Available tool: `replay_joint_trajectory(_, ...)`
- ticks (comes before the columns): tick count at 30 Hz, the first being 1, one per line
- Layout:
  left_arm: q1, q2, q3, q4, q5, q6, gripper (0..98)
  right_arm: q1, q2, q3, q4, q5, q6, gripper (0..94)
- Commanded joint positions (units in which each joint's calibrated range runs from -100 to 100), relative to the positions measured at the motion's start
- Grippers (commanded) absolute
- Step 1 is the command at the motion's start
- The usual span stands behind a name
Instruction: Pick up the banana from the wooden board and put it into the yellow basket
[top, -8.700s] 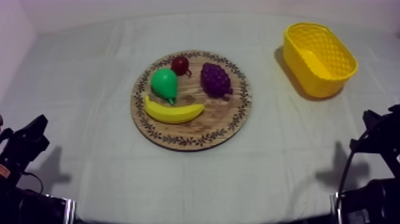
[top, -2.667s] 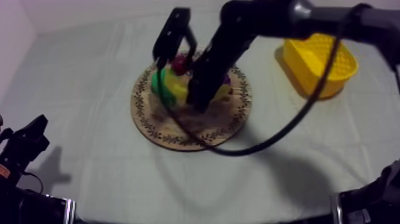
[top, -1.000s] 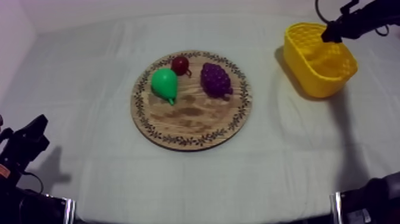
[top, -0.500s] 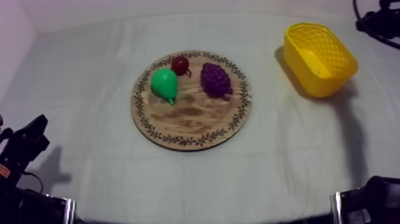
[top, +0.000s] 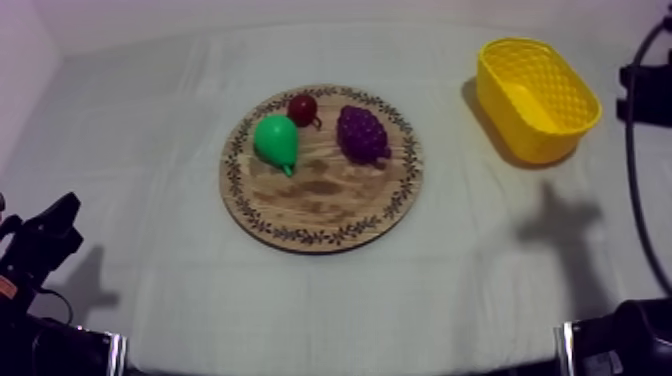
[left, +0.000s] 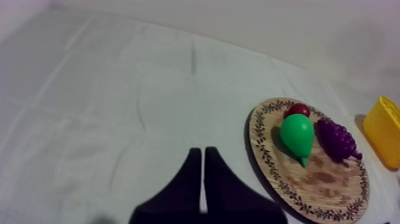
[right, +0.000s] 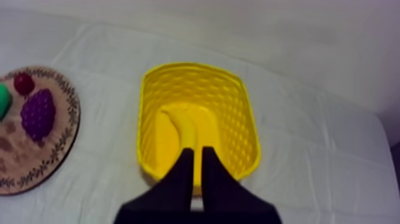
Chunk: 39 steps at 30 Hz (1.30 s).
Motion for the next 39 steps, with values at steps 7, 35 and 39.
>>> replay_joint_trajectory(7, 0.0, 0.0, 0.0, 0.00, 0.0, 0.0, 0.1, -2.5, -19.7, 24.9, 3.9, -2.9, -0.9, 0.6)
replay_joint_trajectory(35, 0.0, 0.0, 0.0, 0.00, 0.0, 0.0, 0.1, -2.1, -40.2, 35.3, 14.4, 5.2, -24.5, 0.6)
replay_joint_trajectory(39, 0.0, 0.0, 0.0, 0.00, 0.0, 0.0, 0.1, -2.0, -40.3, 35.3, 14.5, 5.3, -23.1, 0.6)
